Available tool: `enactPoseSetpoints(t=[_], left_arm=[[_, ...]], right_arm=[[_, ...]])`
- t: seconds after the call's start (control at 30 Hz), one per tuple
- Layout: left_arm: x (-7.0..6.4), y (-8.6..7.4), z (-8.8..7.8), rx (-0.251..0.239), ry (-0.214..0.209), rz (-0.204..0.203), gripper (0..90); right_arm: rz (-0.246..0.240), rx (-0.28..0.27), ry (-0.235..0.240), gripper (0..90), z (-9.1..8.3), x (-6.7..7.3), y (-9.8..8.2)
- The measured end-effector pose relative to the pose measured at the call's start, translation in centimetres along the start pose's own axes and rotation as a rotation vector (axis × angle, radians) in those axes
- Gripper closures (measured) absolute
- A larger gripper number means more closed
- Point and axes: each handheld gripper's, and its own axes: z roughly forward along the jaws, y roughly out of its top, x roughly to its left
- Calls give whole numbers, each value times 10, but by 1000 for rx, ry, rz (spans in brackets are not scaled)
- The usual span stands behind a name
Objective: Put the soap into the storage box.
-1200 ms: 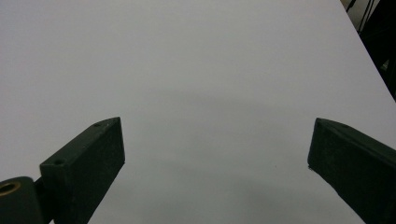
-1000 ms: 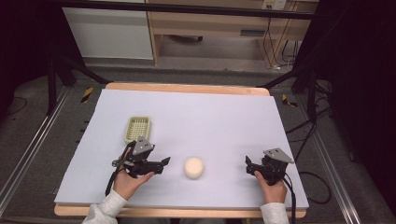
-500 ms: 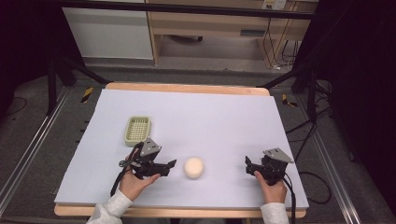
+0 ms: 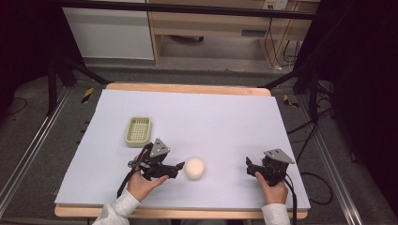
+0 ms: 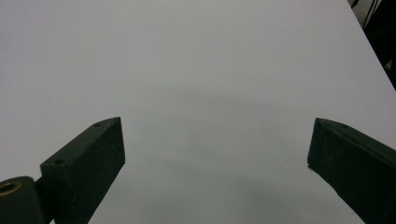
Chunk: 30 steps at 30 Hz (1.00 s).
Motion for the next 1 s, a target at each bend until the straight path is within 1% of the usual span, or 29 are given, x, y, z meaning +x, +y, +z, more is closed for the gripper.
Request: enactPoseSetpoints(t=[0.27, 0.43, 1.0], left_arm=[[-8, 6, 6, 5, -15, 17, 214], [-11, 7, 10, 14, -18, 23, 209], [-22, 11, 21, 41, -50, 38, 184]], right_arm=[[2, 1, 1, 44, 0, 0, 0], [1, -1, 1, 43, 0, 0, 0], [1, -1, 7, 44, -1, 0, 0]])
